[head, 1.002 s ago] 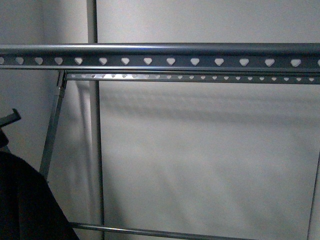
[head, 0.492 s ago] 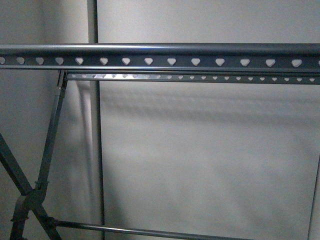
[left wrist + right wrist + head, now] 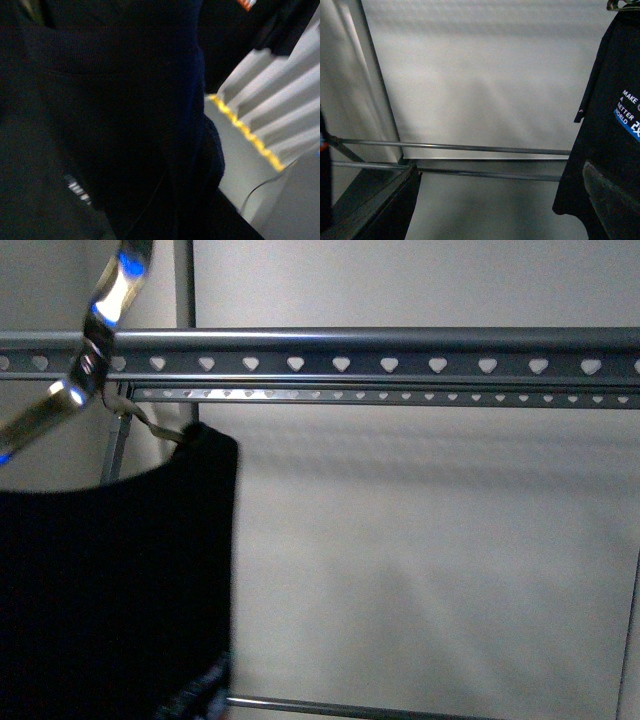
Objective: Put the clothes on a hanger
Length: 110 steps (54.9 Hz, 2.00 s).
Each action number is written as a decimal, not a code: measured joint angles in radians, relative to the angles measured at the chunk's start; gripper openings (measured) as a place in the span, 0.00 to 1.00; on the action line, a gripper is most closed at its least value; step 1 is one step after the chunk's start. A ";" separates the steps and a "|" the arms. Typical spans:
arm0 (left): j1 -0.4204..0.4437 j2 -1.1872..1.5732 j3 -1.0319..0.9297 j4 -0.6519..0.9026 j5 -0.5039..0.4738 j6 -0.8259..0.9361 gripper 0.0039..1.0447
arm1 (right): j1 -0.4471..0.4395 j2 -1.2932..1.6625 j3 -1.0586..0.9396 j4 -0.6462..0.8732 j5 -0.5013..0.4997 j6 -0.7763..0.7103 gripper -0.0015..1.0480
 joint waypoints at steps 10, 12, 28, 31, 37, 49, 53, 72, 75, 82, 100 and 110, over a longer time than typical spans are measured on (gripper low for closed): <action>0.001 0.243 0.139 -0.053 -0.132 0.743 0.04 | 0.000 0.000 0.000 0.000 -0.001 0.000 0.93; -0.014 0.269 0.155 -0.012 -0.142 0.822 0.04 | 0.000 0.000 0.000 0.000 0.000 0.000 0.93; -0.267 0.318 0.276 0.254 -0.100 1.089 0.04 | 0.000 0.000 0.000 0.000 0.000 0.000 0.93; -0.293 0.322 0.272 0.276 -0.107 1.093 0.04 | 0.000 0.000 0.000 0.000 0.000 0.000 0.93; -0.321 0.327 0.253 0.348 -0.117 1.093 0.04 | 0.000 0.000 0.000 0.000 0.000 0.000 0.93; -0.323 0.327 0.248 0.352 -0.118 1.093 0.04 | 0.000 0.000 0.000 0.000 0.000 0.000 0.93; -0.322 0.327 0.248 0.352 -0.119 1.093 0.04 | 0.000 0.000 0.000 0.000 0.000 0.000 0.93; -0.327 0.327 0.248 0.353 -0.126 1.093 0.04 | -0.363 0.553 0.259 0.182 -0.797 -0.367 0.93; -0.325 0.329 0.248 0.353 -0.128 1.093 0.04 | -0.364 0.679 0.349 0.193 -0.869 -0.542 0.93; -0.319 0.329 0.248 0.353 -0.137 1.093 0.04 | -0.322 0.894 0.498 0.060 -0.873 -0.992 0.93; -0.321 0.329 0.248 0.353 -0.135 1.093 0.04 | -0.102 1.233 0.795 0.016 -0.696 -1.543 0.93; -0.320 0.329 0.248 0.353 -0.135 1.093 0.04 | -0.035 1.277 0.847 0.008 -0.631 -1.492 0.80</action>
